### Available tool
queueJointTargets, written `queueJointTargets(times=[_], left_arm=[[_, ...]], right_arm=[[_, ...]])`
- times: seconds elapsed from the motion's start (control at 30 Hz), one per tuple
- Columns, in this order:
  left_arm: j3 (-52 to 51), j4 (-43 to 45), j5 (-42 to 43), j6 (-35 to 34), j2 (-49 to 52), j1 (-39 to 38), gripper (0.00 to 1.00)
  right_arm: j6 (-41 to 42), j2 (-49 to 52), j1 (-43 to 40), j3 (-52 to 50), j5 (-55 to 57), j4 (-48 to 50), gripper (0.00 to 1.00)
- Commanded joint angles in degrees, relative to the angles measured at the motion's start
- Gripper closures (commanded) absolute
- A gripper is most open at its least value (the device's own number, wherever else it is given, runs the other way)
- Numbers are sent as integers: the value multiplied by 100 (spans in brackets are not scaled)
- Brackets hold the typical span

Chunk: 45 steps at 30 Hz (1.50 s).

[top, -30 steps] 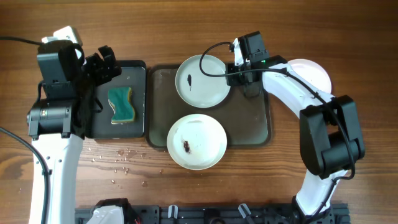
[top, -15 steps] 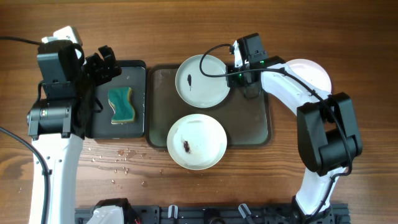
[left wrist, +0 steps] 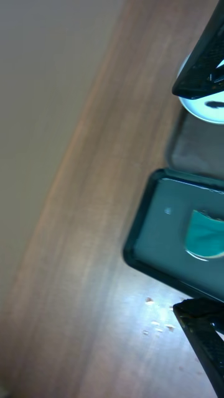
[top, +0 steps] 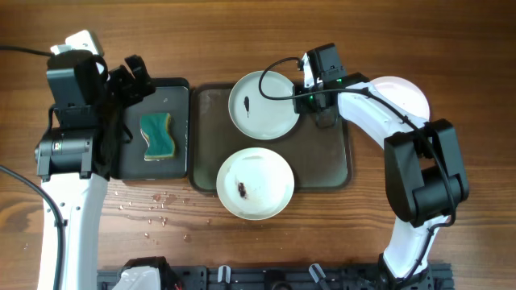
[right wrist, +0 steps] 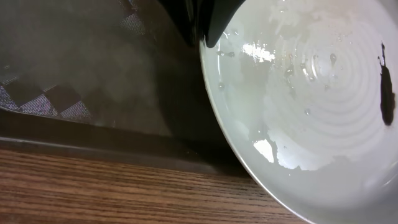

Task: Clean dirty plates on tray and stack at the side
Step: 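Lower the left gripper into the water tray and pinch the sponge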

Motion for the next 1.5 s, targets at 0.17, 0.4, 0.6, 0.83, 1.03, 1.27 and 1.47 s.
queueJointTargets(times=[0.17,0.4,0.6,0.83,1.03,1.27,1.47], left_arm=[[-2,-835,1401,-31,92,20,0],[-334,-1141,1569,20,553,20,0],[-452,-1121,1145,35,1338,22,16],[-452,-1040,964,35,2422,22,14],[-452,-975,299,35,3093,22,12],[-452,-817,264,35,3248,20,33],[-522,-621,267,35,3263,20,36]], right_arm=[[26,146,33,-59,98,26,94],[26,146,33,-59,96,57,96],[26,146,33,-59,98,57,95],[2,146,33,-59,98,72,94],[2,146,33,-59,98,74,94],[4,146,33,-59,98,76,94],[2,146,33,-59,98,116,94]])
